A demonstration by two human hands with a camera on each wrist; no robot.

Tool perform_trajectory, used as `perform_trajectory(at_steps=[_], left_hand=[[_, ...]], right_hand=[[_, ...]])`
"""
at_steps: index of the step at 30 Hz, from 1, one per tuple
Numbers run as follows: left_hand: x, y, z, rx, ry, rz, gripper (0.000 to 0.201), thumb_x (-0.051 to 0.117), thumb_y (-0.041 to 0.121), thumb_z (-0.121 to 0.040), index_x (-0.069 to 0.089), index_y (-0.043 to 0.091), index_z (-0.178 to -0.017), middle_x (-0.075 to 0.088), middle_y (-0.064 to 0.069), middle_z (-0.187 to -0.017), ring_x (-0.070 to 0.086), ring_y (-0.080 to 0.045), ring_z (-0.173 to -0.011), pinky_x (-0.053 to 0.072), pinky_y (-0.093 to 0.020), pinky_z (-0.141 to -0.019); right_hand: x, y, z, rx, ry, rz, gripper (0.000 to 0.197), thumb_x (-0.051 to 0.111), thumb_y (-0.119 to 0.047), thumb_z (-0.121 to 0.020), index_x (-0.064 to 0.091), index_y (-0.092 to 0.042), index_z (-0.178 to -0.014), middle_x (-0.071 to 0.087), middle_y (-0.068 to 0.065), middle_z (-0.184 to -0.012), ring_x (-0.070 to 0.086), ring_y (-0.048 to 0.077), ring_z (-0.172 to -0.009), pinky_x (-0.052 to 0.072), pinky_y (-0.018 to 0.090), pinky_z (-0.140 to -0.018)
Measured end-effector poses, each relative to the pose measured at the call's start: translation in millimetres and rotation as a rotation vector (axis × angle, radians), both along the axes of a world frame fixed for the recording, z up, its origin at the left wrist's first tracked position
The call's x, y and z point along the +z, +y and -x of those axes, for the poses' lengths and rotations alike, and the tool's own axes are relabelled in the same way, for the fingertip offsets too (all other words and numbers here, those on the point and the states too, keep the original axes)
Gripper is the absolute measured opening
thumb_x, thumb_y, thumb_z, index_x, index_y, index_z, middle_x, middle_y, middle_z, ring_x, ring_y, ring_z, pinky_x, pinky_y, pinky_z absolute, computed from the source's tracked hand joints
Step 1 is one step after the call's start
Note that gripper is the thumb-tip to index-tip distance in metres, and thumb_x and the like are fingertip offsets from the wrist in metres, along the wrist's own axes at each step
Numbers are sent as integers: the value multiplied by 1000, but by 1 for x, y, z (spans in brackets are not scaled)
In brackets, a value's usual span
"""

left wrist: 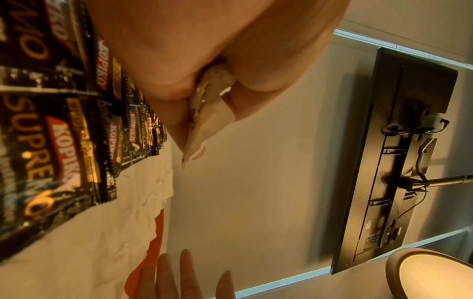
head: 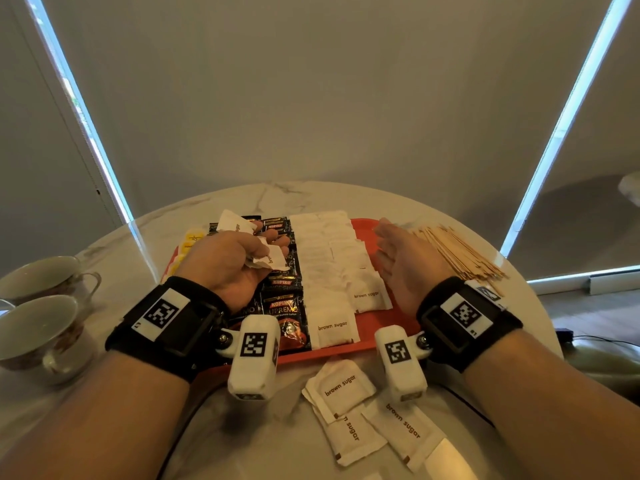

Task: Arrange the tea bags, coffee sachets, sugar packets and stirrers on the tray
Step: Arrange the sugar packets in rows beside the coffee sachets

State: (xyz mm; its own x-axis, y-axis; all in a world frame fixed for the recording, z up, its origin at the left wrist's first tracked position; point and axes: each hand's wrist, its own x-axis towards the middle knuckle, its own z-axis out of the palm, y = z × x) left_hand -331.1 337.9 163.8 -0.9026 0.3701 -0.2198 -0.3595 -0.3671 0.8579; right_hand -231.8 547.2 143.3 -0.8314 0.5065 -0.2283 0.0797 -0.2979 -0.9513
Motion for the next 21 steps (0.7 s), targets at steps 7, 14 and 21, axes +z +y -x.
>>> perform_trajectory(at_steps=[7, 14, 21], left_hand=[[-1, 2, -1, 11, 18, 4, 39, 36, -21, -95, 54, 9, -110, 67, -17, -110, 72, -33, -101, 58, -40, -76], [-3, 1, 3, 30, 23, 27, 39, 38, -21, -95, 55, 10, -111, 69, -17, -113, 73, -34, -103, 60, -44, -83], [-2, 1, 3, 28, 36, 14, 38, 37, -22, -94, 54, 9, -110, 67, -16, -111, 72, -33, -101, 59, -41, -81]], right_hand=[[7, 10, 21, 27, -64, -85, 81, 60, -61, -89, 39, -18, -154, 38, 12, -160, 41, 30, -143, 33, 49, -116], [11, 16, 19, 30, -35, -26, 67, 55, -51, -99, 40, -17, -154, 32, 9, -163, 31, 28, -149, 26, 50, -122], [-9, 13, 2, -85, 25, 6, 68, 63, -41, -97, 37, -14, -154, 42, 8, -158, 41, 25, -144, 34, 42, -117]])
